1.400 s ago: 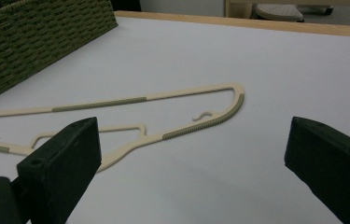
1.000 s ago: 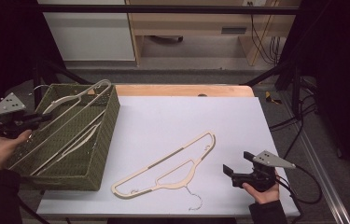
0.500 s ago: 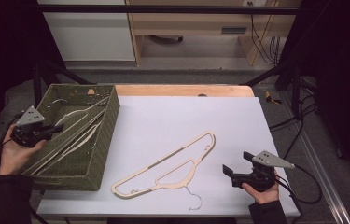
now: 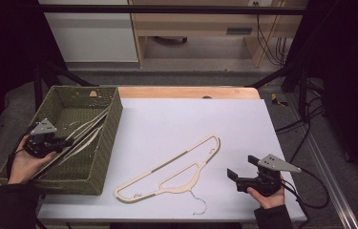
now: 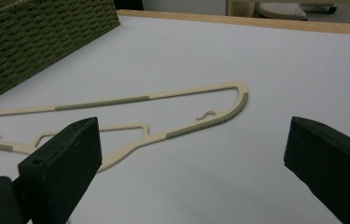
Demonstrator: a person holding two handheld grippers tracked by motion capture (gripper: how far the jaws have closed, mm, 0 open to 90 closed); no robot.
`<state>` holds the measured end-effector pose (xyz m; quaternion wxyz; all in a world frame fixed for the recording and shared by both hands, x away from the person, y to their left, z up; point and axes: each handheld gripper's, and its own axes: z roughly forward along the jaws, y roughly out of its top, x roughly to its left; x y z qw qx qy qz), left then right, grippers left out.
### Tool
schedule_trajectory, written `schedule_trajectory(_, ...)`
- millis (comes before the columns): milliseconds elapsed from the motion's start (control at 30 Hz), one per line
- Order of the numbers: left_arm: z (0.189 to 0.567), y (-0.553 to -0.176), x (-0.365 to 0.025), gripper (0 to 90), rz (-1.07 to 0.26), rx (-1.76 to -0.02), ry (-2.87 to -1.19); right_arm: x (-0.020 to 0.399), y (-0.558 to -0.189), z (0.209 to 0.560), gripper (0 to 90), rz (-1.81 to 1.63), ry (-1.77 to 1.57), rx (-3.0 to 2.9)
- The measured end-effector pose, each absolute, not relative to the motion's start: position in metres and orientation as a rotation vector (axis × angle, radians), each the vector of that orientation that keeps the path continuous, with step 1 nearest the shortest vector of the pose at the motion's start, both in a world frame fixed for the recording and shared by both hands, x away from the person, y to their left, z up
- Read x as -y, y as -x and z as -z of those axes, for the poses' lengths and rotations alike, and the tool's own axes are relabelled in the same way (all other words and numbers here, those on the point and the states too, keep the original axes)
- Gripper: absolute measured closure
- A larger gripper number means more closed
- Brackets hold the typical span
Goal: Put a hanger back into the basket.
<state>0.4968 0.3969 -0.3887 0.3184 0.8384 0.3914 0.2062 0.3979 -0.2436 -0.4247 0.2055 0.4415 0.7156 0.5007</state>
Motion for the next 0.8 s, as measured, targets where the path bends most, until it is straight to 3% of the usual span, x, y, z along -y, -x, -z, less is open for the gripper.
schedule_trajectory(233,0.395,-0.499,-0.392,69.8,-0.423,-1.059,-2.226,0.243,-0.398,0.425,4.9,-1.394,-1.236,-1.996)
schedule_trajectory(800,0.382,-0.487,-0.388,44.8,-0.508,-1.01,-2.152,0.243,-0.397,0.423,4.9,-1.41,-1.223,-1.994)
